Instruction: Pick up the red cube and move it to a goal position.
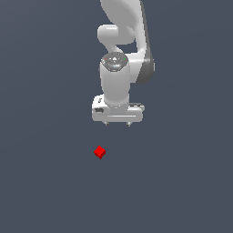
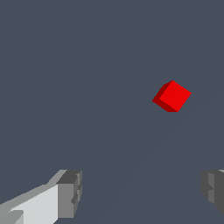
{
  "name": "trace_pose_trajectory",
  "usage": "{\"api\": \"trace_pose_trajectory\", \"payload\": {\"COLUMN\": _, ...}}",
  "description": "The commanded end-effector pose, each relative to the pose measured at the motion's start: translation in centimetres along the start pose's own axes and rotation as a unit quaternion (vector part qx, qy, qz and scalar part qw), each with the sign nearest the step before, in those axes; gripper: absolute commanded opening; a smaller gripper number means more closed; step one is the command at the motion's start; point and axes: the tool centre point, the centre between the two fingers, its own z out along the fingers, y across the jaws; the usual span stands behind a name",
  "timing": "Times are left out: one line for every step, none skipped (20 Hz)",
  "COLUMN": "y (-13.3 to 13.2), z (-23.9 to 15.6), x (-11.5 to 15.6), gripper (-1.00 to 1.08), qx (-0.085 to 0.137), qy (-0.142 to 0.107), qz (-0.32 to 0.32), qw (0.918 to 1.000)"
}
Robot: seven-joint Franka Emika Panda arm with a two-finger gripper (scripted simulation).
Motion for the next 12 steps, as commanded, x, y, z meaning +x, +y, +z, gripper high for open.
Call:
{"api": "trace_pose_trajectory", "payload": {"y": 0.0, "z": 0.0, "x": 0.0, "gripper": 1.0, "qx": 0.0, "qy": 0.0, "qz": 0.0, "qw": 1.0}}
{"api": "trace_pose_trajectory", "payload": {"y": 0.0, "z": 0.0, "x": 0.0, "gripper": 1.0, "qx": 0.0, "qy": 0.0, "qz": 0.0, "qw": 1.0}}
{"api": "trace_pose_trajectory", "payload": {"y": 0.0, "z": 0.1, "x": 0.1, "gripper": 1.0, "qx": 0.0, "qy": 0.0, "qz": 0.002, "qw": 1.0}}
{"api": "trace_pose_trajectory", "payload": {"y": 0.1, "z": 0.2, "x": 0.1, "gripper": 1.0, "qx": 0.0, "qy": 0.0, "qz": 0.004, "qw": 1.0}}
{"api": "trace_pose_trajectory", "payload": {"y": 0.1, "z": 0.3, "x": 0.2, "gripper": 1.0, "qx": 0.0, "qy": 0.0, "qz": 0.007, "qw": 1.0}}
{"api": "trace_pose_trajectory", "payload": {"y": 0.2, "z": 0.5, "x": 0.3, "gripper": 1.0, "qx": -0.001, "qy": 0.0, "qz": 0.01, "qw": 0.9999}}
{"api": "trace_pose_trajectory", "payload": {"y": 0.3, "z": 0.8, "x": 0.5, "gripper": 1.0, "qx": -0.001, "qy": 0.0, "qz": 0.015, "qw": 0.9999}}
{"api": "trace_pose_trajectory", "payload": {"y": 0.4, "z": 1.0, "x": 0.6, "gripper": 1.0, "qx": -0.001, "qy": 0.001, "qz": 0.02, "qw": 0.9998}}
{"api": "trace_pose_trajectory", "payload": {"y": 0.6, "z": 1.3, "x": 0.8, "gripper": 1.0, "qx": -0.002, "qy": 0.001, "qz": 0.026, "qw": 0.9997}}
{"api": "trace_pose_trajectory", "payload": {"y": 0.7, "z": 1.7, "x": 1.0, "gripper": 1.0, "qx": -0.002, "qy": 0.001, "qz": 0.033, "qw": 0.9994}}
{"api": "trace_pose_trajectory", "payload": {"y": 0.9, "z": 2.1, "x": 1.3, "gripper": 1.0, "qx": -0.003, "qy": 0.001, "qz": 0.041, "qw": 0.9991}}
{"api": "trace_pose_trajectory", "payload": {"y": 1.1, "z": 2.5, "x": 1.6, "gripper": 1.0, "qx": -0.003, "qy": 0.001, "qz": 0.05, "qw": 0.9987}}
